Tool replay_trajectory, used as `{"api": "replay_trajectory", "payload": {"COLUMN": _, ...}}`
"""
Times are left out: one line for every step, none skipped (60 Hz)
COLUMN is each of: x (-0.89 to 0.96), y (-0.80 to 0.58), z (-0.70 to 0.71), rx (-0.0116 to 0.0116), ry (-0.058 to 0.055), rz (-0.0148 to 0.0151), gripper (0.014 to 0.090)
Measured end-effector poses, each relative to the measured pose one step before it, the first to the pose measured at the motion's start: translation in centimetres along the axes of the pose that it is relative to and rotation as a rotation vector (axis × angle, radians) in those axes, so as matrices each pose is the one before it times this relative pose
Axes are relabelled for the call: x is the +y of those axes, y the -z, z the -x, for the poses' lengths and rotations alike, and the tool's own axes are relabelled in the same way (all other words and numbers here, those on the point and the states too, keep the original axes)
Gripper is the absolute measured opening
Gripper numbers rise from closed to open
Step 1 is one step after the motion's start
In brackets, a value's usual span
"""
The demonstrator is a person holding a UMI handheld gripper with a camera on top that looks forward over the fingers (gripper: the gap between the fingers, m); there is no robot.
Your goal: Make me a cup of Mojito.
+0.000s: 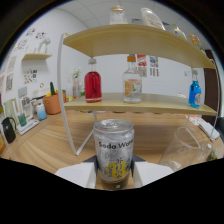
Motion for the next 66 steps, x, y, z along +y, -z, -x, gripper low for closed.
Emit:
{"api": "replay_trajectory", "payload": {"x": 0.036, "y": 0.033, "z": 0.003, "rx": -0.00046, "ry": -0.0034, "rz": -0.00239, "gripper": 0.0522}}
{"api": "replay_trajectory", "payload": {"x": 0.037, "y": 0.042, "z": -0.017, "rx": 0.0001, "ry": -0.004, "rz": -0.0022, "gripper": 0.0522}}
{"api": "replay_trajectory", "payload": {"x": 0.015, "y": 0.039, "z": -0.007, "rx": -0.00001, "ry": -0.0038, "rz": -0.00239, "gripper": 0.0524}}
{"api": "replay_trajectory", "payload": {"x": -0.019, "y": 0.176, "z": -0.071, "rx": -0.00081, "ry": -0.0037, "rz": -0.00309, "gripper": 0.0522}}
{"api": "replay_trajectory", "payload": {"x": 0.041, "y": 0.003, "z": -0.002, "rx": 0.00045, "ry": -0.003, "rz": -0.00305, "gripper": 0.0525}}
{"api": "replay_trajectory", "payload": {"x": 0.03, "y": 0.049, "z": 0.001, "rx": 0.0001, "ry": -0.0029, "rz": -0.0029, "gripper": 0.0525}}
{"api": "replay_trajectory", "payload": {"x": 0.045, "y": 0.034, "z": -0.018, "rx": 0.00042, "ry": -0.002, "rz": -0.0009, "gripper": 0.0526}}
{"api": "replay_trajectory", "payload": {"x": 0.016, "y": 0.047, "z": -0.012, "rx": 0.00053, "ry": -0.0011, "rz": -0.00067, "gripper": 0.0528}}
{"api": "replay_trajectory", "payload": {"x": 0.053, "y": 0.033, "z": -0.026, "rx": 0.00076, "ry": -0.0001, "rz": 0.0007, "gripper": 0.0529}}
{"api": "replay_trajectory", "payload": {"x": 0.058, "y": 0.03, "z": -0.022, "rx": 0.00095, "ry": 0.0009, "rz": 0.00113, "gripper": 0.0531}}
{"api": "replay_trajectory", "payload": {"x": 0.106, "y": 0.063, "z": -0.045, "rx": 0.00056, "ry": 0.0023, "rz": 0.00327, "gripper": 0.0532}}
{"api": "replay_trajectory", "payload": {"x": 0.105, "y": 0.025, "z": -0.018, "rx": 0.00127, "ry": 0.0027, "rz": 0.00332, "gripper": 0.0535}}
{"api": "replay_trajectory", "payload": {"x": -0.045, "y": 0.032, "z": -0.038, "rx": 0.00265, "ry": 0.0027, "rz": -0.00176, "gripper": 0.0535}}
{"api": "replay_trajectory", "payload": {"x": -0.021, "y": -0.002, "z": -0.028, "rx": 0.00202, "ry": 0.0008, "rz": -0.00062, "gripper": 0.0535}}
{"api": "replay_trajectory", "payload": {"x": 0.028, "y": 0.007, "z": -0.014, "rx": 0.00147, "ry": -0.0022, "rz": 0.00248, "gripper": 0.0535}}
{"api": "replay_trajectory", "payload": {"x": 0.01, "y": -0.007, "z": -0.011, "rx": 0.00153, "ry": -0.0034, "rz": 0.00262, "gripper": 0.0536}}
{"api": "replay_trajectory", "payload": {"x": 0.044, "y": -0.006, "z": -0.023, "rx": 0.00194, "ry": -0.0027, "rz": 0.0043, "gripper": 0.0536}}
{"api": "replay_trajectory", "payload": {"x": 0.071, "y": -0.033, "z": -0.002, "rx": 0.00282, "ry": -0.0013, "rz": 0.00298, "gripper": 0.0538}}
{"api": "replay_trajectory", "payload": {"x": 0.046, "y": 0.012, "z": -0.01, "rx": 0.00267, "ry": -0.0008, "rz": 0.00662, "gripper": 0.0538}}
{"api": "replay_trajectory", "payload": {"x": 0.155, "y": -0.013, "z": -0.036, "rx": 0.00401, "ry": -0.0007, "rz": 0.00987, "gripper": 0.054}}
{"api": "replay_trajectory", "payload": {"x": 0.261, "y": -0.033, "z": -0.087, "rx": 0.00584, "ry": -0.0003, "rz": 0.01557, "gripper": 0.0543}}
{"api": "replay_trajectory", "payload": {"x": 0.248, "y": -0.112, "z": -0.076, "rx": 0.00354, "ry": -0.0007, "rz": 0.01668, "gripper": 0.0553}}
{"api": "replay_trajectory", "payload": {"x": 0.338, "y": -0.004, "z": -0.102, "rx": 0.00619, "ry": -0.0021, "rz": 0.01944, "gripper": 0.0572}}
{"api": "replay_trajectory", "payload": {"x": 0.302, "y": 0.037, "z": -0.133, "rx": 0.0079, "ry": -0.0029, "rz": 0.01817, "gripper": 0.0604}}
{"api": "replay_trajectory", "payload": {"x": 0.267, "y": 0.063, "z": -0.122, "rx": 0.0071, "ry": -0.0037, "rz": 0.01574, "gripper": 0.0658}}
{"api": "replay_trajectory", "payload": {"x": 0.192, "y": 0.119, "z": -0.116, "rx": 0.00803, "ry": -0.0052, "rz": 0.0122, "gripper": 0.0713}}
{"api": "replay_trajectory", "payload": {"x": 0.116, "y": 0.131, "z": -0.084, "rx": 0.0066, "ry": -0.0059, "rz": 0.00899, "gripper": 0.0763}}
{"api": "replay_trajectory", "payload": {"x": 0.079, "y": 0.187, "z": -0.066, "rx": 0.0059, "ry": -0.0066, "rz": 0.00745, "gripper": 0.0805}}
{"api": "replay_trajectory", "payload": {"x": 0.002, "y": 0.224, "z": -0.031, "rx": 0.00407, "ry": -0.0067, "rz": 0.00532, "gripper": 0.0853}}
{"api": "replay_trajectory", "payload": {"x": -0.017, "y": 0.285, "z": -0.083, "rx": 0.00433, "ry": -0.0067, "rz": 0.00692, "gripper": 0.0866}}
{"api": "replay_trajectory", "payload": {"x": -0.08, "y": 0.308, "z": -0.006, "rx": 0.00486, "ry": -0.007, "rz": 0.00355, "gripper": 0.085}}
{"api": "replay_trajectory", "payload": {"x": -0.088, "y": 0.35, "z": -0.009, "rx": 0.00404, "ry": -0.0065, "rz": 0.00315, "gripper": 0.0848}}
{"api": "replay_trajectory", "payload": {"x": -0.12, "y": 0.314, "z": -0.018, "rx": 0.00415, "ry": -0.0054, "rz": 0.00197, "gripper": 0.0853}}
{"api": "replay_trajectory", "payload": {"x": -0.176, "y": 0.402, "z": 0.001, "rx": 0.00284, "ry": -0.0051, "rz": 0.00132, "gripper": 0.0851}}
{"api": "replay_trajectory", "payload": {"x": -0.16, "y": 0.407, "z": -0.001, "rx": 0.00302, "ry": -0.0044, "rz": -0.00027, "gripper": 0.085}}
{"api": "replay_trajectory", "payload": {"x": -0.225, "y": 0.456, "z": 0.013, "rx": 0.00238, "ry": -0.0036, "rz": -0.00209, "gripper": 0.0851}}
{"api": "replay_trajectory", "payload": {"x": -0.303, "y": 0.464, "z": 0.047, "rx": 0.00241, "ry": -0.0035, "rz": -0.00401, "gripper": 0.0855}}
{"api": "replay_trajectory", "payload": {"x": -0.336, "y": 0.459, "z": 0.047, "rx": 0.00224, "ry": -0.0022, "rz": -0.00585, "gripper": 0.085}}
{"api": "replay_trajectory", "payload": {"x": -0.304, "y": 0.483, "z": 0.091, "rx": 0.00139, "ry": -0.0017, "rz": -0.00513, "gripper": 0.0852}}
{"api": "replay_trajectory", "payload": {"x": -0.281, "y": 0.444, "z": 0.108, "rx": 0.00192, "ry": -0.0006, "rz": -0.00243, "gripper": 0.0851}}
{"api": "replay_trajectory", "payload": {"x": -0.213, "y": 0.501, "z": 0.078, "rx": 0.0025, "ry": 0.001, "rz": -0.00315, "gripper": 0.0851}}
{"api": "replay_trajectory", "payload": {"x": -0.275, "y": 0.529, "z": 0.079, "rx": 0.00171, "ry": 0.0, "rz": 0.00005, "gripper": 0.085}}
{"api": "replay_trajectory", "payload": {"x": -0.184, "y": 0.513, "z": 0.065, "rx": 0.0024, "ry": 0.0007, "rz": -0.00019, "gripper": 0.0851}}
{"api": "replay_trajectory", "payload": {"x": -0.154, "y": 0.466, "z": 0.101, "rx": 0.00137, "ry": 0.0004, "rz": 0.00031, "gripper": 0.0851}}
{"api": "replay_trajectory", "payload": {"x": -0.133, "y": 0.501, "z": 0.1, "rx": 0.00032, "ry": 0.0004, "rz": 0.00086, "gripper": 0.0851}}
{"api": "replay_trajectory", "payload": {"x": -0.11, "y": 0.478, "z": 0.091, "rx": -0.00043, "ry": 0.0005, "rz": 0.00064, "gripper": 0.0851}}
{"api": "replay_trajectory", "payload": {"x": -0.102, "y": 0.519, "z": 0.07, "rx": -0.00004, "ry": 0.0003, "rz": 0.00077, "gripper": 0.0849}}
{"api": "replay_trajectory", "payload": {"x": -0.095, "y": 0.5, "z": 0.034, "rx": 0.00114, "ry": 0.0004, "rz": 0.00065, "gripper": 0.0847}}
{"api": "replay_trajectory", "payload": {"x": -0.076, "y": 0.489, "z": -0.012, "rx": 0.00306, "ry": 0.0001, "rz": 0.00099, "gripper": 0.0848}}
{"api": "replay_trajectory", "payload": {"x": -0.021, "y": 0.437, "z": -0.012, "rx": 0.00328, "ry": 0.0003, "rz": 0.0021, "gripper": 0.0848}}
{"api": "replay_trajectory", "payload": {"x": -0.003, "y": 0.438, "z": -0.01, "rx": 0.00231, "ry": 0.0001, "rz": 0.00247, "gripper": 0.0848}}
{"api": "replay_trajectory", "payload": {"x": 0.025, "y": 0.416, "z": 0.004, "rx": 0.0008, "ry": 0.0005, "rz": 0.00317, "gripper": 0.0849}}
{"api": "replay_trajectory", "payload": {"x": 0.025, "y": 0.559, "z": -0.054, "rx": 0.00136, "ry": 0.0012, "rz": 0.00268, "gripper": 0.085}}
{"api": "replay_trajectory", "payload": {"x": 0.014, "y": 0.425, "z": -0.076, "rx": 0.0014, "ry": 0.0019, "rz": 0.00164, "gripper": 0.0851}}
{"api": "replay_trajectory", "payload": {"x": 0.025, "y": 0.418, "z": -0.151, "rx": 0.00395, "ry": 0.002, "rz": 0.00184, "gripper": 0.0851}}
{"api": "replay_trajectory", "payload": {"x": 0.038, "y": 0.412, "z": -0.204, "rx": 0.00622, "ry": 0.0025, "rz": 0.00245, "gripper": 0.0856}}
{"api": "replay_trajectory", "payload": {"x": 0.055, "y": 0.376, "z": -0.284, "rx": 0.00819, "ry": 0.0035, "rz": 0.00259, "gripper": 0.0861}}
{"api": "replay_trajectory", "payload": {"x": 0.016, "y": 0.359, "z": -0.284, "rx": 0.00803, "ry": 0.0034, "rz": 0.00168, "gripper": 0.0864}}
{"api": "replay_trajectory", "payload": {"x": 0.01, "y": 0.349, "z": -0.267, "rx": 0.00688, "ry": 0.0029, "rz": 0.00106, "gripper": 0.0862}}
{"api": "replay_trajectory", "payload": {"x": 0.03, "y": 0.331, "z": -0.272, "rx": 0.00574, "ry": 0.0017, "rz": 0.0011, "gripper": 0.0863}}
{"api": "replay_trajectory", "payload": {"x": 0.04, "y": 0.316, "z": -0.261, "rx": 0.00496, "ry": 0.0003, "rz": 0.00179, "gripper": 0.0863}}
{"api": "replay_trajectory", "payload": {"x": 0.021, "y": 0.308, "z": -0.287, "rx": 0.00551, "ry": -0.0003, "rz": 0.00144, "gripper": 0.0863}}
{"api": "replay_trajectory", "payload": {"x": 0.031, "y": 0.198, "z": -0.352, "rx": 0.00534, "ry": -0.001, "rz": 0.00167, "gripper": 0.0864}}
{"api": "replay_trajectory", "payload": {"x": 0.036, "y": 0.262, "z": -0.33, "rx": 0.00679, "ry": -0.0008, "rz": 0.00082, "gripper": 0.0863}}
{"api": "replay_trajectory", "payload": {"x": 0.08, "y": 0.268, "z": -0.316, "rx": 0.00428, "ry": 0.0004, "rz": 0.0028, "gripper": 0.0863}}
{"api": "replay_trajectory", "payload": {"x": 0.079, "y": 0.233, "z": -0.321, "rx": 0.00466, "ry": -0.0003, "rz": 0.0034, "gripper": 0.0862}}
